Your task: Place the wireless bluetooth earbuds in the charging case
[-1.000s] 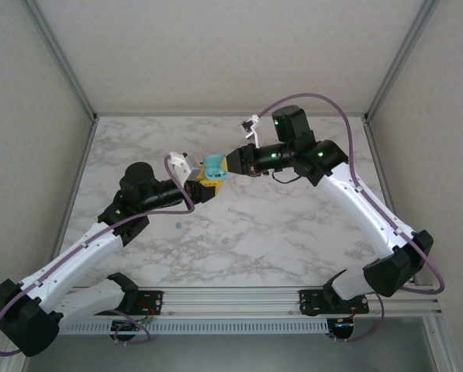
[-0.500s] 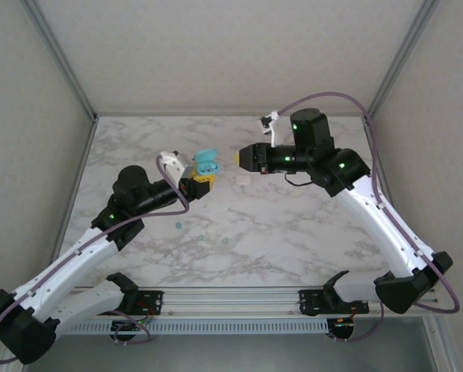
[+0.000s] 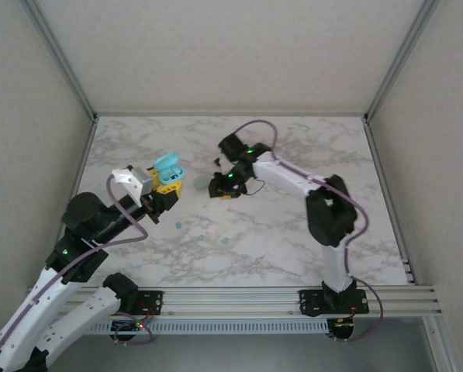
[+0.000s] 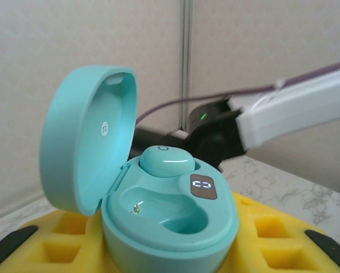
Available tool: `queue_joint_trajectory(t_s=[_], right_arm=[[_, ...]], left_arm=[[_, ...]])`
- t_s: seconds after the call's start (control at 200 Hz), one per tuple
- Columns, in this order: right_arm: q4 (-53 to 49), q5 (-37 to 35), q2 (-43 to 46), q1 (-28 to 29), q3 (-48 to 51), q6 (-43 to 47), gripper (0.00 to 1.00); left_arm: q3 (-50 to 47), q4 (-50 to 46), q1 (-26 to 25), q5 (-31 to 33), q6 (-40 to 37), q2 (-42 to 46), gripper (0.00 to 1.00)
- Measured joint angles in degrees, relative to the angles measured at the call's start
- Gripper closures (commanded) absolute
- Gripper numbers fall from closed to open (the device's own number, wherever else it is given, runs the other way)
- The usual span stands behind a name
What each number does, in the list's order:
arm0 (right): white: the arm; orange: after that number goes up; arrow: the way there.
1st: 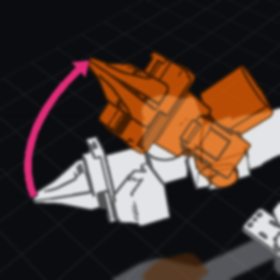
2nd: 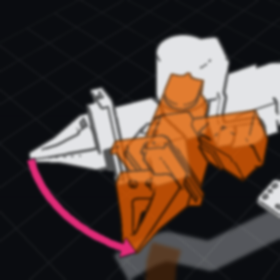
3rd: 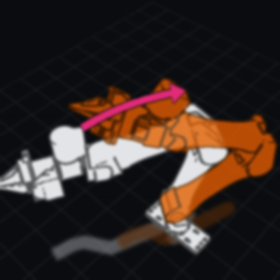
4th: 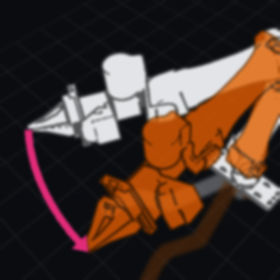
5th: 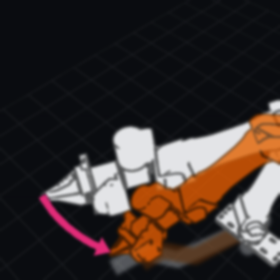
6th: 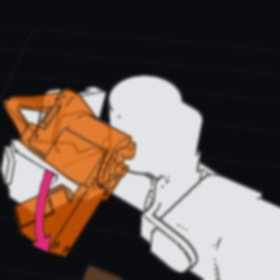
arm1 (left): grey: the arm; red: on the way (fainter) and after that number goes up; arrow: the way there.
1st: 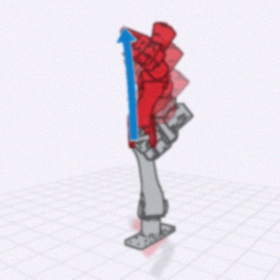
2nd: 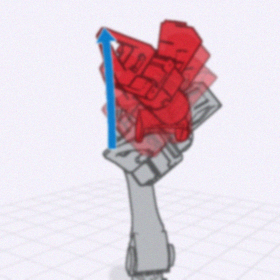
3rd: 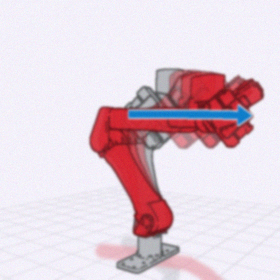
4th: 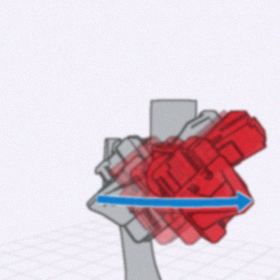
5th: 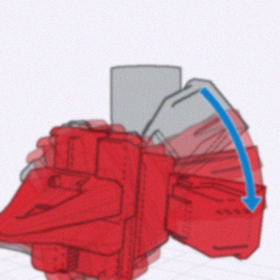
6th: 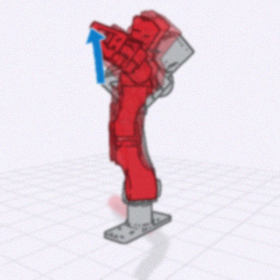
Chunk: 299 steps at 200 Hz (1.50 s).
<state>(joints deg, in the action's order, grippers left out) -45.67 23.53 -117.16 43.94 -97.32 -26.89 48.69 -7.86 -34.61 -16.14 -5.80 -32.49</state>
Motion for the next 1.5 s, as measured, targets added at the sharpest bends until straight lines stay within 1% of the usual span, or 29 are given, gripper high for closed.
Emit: queue_joint_trajectory(t_s=[0.145,0.24,0.36,0.47,0.706,0.956,1.281,1.497], right_arm=[[-5.07,-0.90,-10.69,7.32,-14.91,4.09,0.61],[-8.24,-1.29,-16.76,10.93,-25.09,7.28,0.60],[-12.39,-1.64,-24.20,13.07,-36.81,11.15,0.59],[-15.50,-2.14,-29.27,13.11,-43.28,13.99,0.59],[-19.02,-2.73,-33.57,12.66,-45.03,18.69,0.56],[-19.56,-4.15,-34.49,12.68,-47.47,21.40,0.54],[-20.63,-8.63,-35.19,13.55,-49.16,21.35,0.53],[-21.09,-11.89,-36.48,14.78,-49.31,19.98,0.55]], left_arm=[[2.38,-3.04,0.00,0.42,-0.26,1.22,0.90],[3.10,-3.87,0.00,0.42,-0.46,1.27,0.90],[3.37,-4.72,0.00,0.39,-0.66,1.25,0.90],[3.37,-5.14,0.00,0.39,-0.66,1.11,0.90],[3.39,-5.75,0.00,0.39,-0.63,0.98,0.90],[3.39,-5.73,0.00,0.20,-0.63,-0.44,0.90],[3.39,-5.70,0.00,0.20,-0.61,-1.09,0.90],[3.39,-5.70,0.00,0.17,-0.61,-1.09,0.90]])
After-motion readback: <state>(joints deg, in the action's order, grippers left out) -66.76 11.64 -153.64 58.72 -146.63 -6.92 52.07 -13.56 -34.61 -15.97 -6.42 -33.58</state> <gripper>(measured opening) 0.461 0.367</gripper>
